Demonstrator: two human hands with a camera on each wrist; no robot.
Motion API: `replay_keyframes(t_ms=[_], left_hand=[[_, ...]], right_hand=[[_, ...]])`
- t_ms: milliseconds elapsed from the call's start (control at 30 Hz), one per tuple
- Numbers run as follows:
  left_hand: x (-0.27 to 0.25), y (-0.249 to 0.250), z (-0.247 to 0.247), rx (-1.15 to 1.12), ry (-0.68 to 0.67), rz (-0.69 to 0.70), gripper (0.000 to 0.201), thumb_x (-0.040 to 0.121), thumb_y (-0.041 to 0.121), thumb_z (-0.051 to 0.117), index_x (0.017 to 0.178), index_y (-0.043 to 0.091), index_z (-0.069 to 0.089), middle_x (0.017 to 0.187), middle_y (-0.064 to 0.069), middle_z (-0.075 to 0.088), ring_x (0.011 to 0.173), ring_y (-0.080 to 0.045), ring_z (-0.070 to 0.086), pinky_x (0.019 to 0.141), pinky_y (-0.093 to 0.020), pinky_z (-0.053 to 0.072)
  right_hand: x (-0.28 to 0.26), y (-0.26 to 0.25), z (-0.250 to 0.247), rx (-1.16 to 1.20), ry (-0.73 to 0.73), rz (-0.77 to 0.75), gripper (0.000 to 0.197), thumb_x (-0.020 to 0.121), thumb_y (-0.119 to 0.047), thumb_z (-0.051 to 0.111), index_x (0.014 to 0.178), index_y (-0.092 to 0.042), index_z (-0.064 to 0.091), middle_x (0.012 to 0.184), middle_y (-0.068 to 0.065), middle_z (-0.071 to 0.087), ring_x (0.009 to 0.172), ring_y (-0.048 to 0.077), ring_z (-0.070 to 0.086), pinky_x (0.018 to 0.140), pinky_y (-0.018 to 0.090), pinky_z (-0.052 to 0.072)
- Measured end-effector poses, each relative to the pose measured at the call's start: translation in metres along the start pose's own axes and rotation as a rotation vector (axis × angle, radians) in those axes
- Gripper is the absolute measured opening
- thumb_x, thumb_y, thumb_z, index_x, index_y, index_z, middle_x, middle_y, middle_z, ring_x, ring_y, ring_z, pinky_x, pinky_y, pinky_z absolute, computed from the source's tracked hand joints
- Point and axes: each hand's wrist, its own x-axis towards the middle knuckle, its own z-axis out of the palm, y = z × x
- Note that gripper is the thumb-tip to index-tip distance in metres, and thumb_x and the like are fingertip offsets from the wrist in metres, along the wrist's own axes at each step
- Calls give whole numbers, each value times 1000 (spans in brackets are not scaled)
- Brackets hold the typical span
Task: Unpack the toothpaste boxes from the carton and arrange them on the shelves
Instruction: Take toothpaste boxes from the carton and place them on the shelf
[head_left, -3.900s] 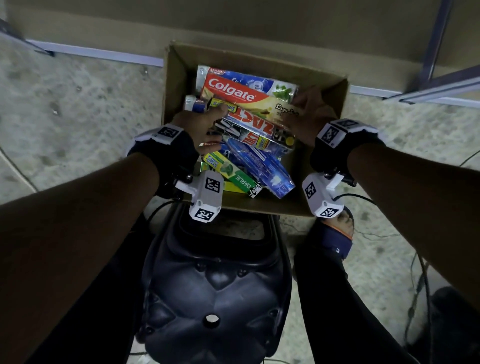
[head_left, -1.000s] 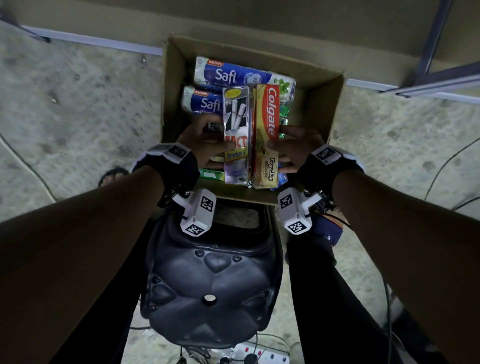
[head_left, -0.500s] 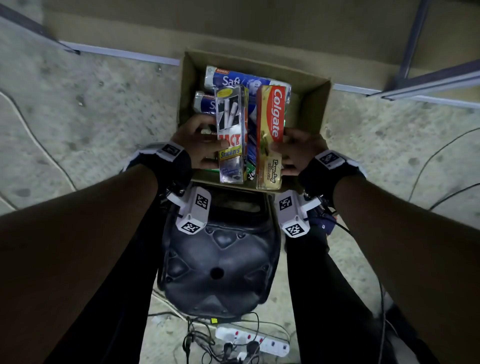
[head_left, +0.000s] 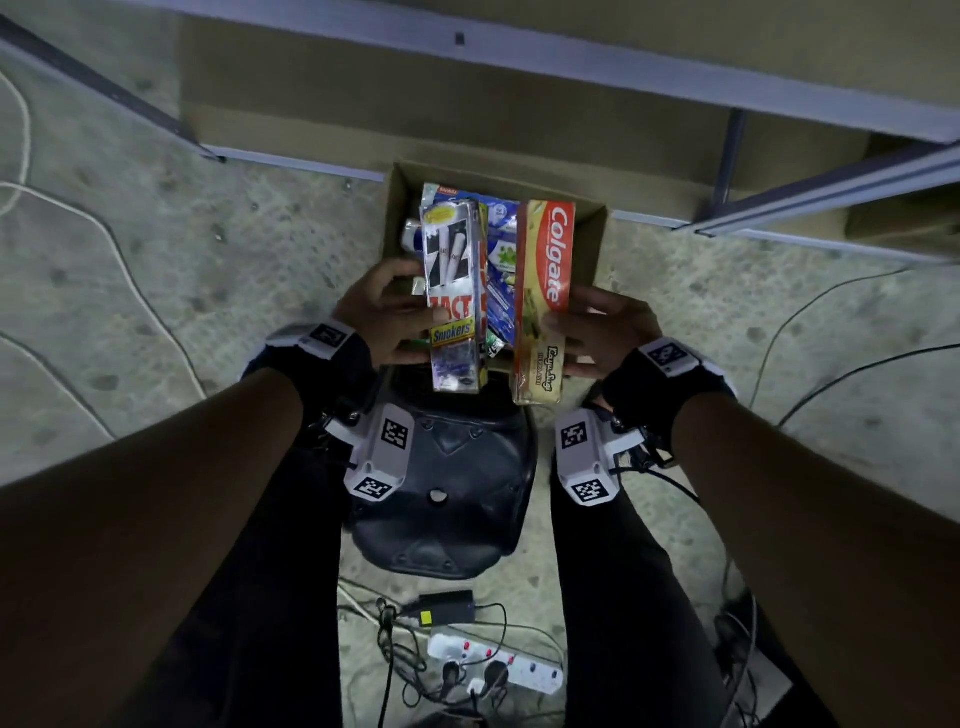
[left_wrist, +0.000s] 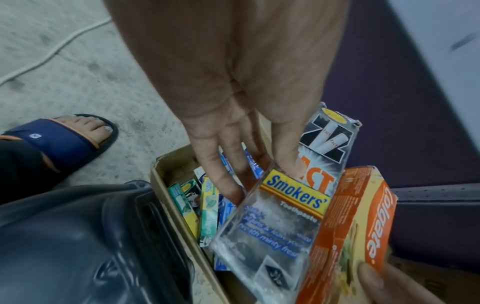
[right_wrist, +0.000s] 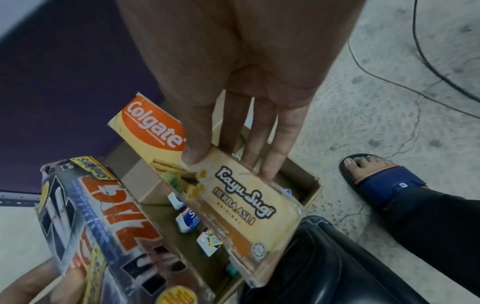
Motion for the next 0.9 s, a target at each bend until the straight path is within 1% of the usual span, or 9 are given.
replay_keyframes(t_ms=[100, 200, 300, 367, 533, 667, 733, 833, 900], left_hand=[[-28, 9, -1, 0, -15, 37, 52, 83, 4, 74, 127, 18, 52, 119, -11, 68, 103, -30, 69, 81, -50, 58], [-57, 22, -3, -17, -12, 70, 51, 83, 4, 75, 126, 18, 53, 114, -10, 71, 95, -25, 72, 72, -42, 60], [-88, 36, -3, -48, -16, 98, 49, 82, 2, 74, 125, 17, 54, 109, -10, 73, 91, -22, 73, 66, -37, 60], [-109, 48, -4, -67, -25, 121, 50, 83, 0, 73, 126, 15, 53, 105, -9, 74, 89, -22, 74, 63, -36, 59], [-161, 80, -7, -95, -92, 180, 54, 81, 1, 74, 128, 16, 51, 107, -11, 73, 92, -29, 73, 66, -40, 60], [-203, 107, -9, -50, -112, 253, 58, 79, 9, 79, 129, 19, 51, 115, -12, 71, 103, -30, 70, 78, -49, 59], [-223, 121, -9, -33, -127, 298, 56, 81, 9, 78, 129, 20, 51, 117, -11, 70, 105, -30, 69, 82, -53, 57], [-253, 139, -10, 16, -147, 383, 54, 81, 14, 78, 128, 22, 51, 115, -8, 71, 106, -27, 69, 80, -49, 58], [-273, 152, -11, 12, -158, 435, 54, 80, 14, 79, 126, 23, 51, 115, -9, 71, 103, -27, 70, 78, -47, 59]], right_hand=[[-30, -12, 0, 11, 8, -14, 33, 84, -1, 74, 87, -34, 70, 72, -8, 75, 64, 10, 73, 47, 23, 55], [-62, -24, 0, 22, 28, -35, 33, 84, -2, 73, 94, -33, 71, 73, -8, 76, 62, 8, 72, 46, 22, 54], [-97, -37, 1, 15, 47, -61, 35, 84, -4, 74, 104, -32, 72, 86, -4, 77, 66, 9, 73, 51, 23, 56], [-121, -49, 0, 35, 38, -65, 38, 83, -2, 74, 112, -27, 72, 91, 1, 77, 69, 12, 74, 50, 23, 56], [-179, -78, -3, 28, 8, -137, 44, 84, -4, 75, 123, -23, 69, 80, -7, 77, 67, 9, 73, 51, 24, 56], [-225, -101, -3, 14, -10, -202, 46, 83, -8, 76, 125, -25, 68, 98, 3, 77, 84, 18, 75, 66, 32, 60], [-248, -112, -4, 8, -9, -249, 46, 83, -9, 77, 124, -27, 68, 101, 5, 77, 89, 22, 74, 71, 34, 61], [-282, -126, -6, -5, -11, -340, 45, 83, -14, 76, 124, -30, 68, 101, 3, 77, 93, 22, 74, 76, 36, 61], [-304, -136, -8, 6, -13, -405, 44, 83, -14, 76, 124, -29, 68, 101, 1, 77, 92, 20, 74, 74, 34, 61]])
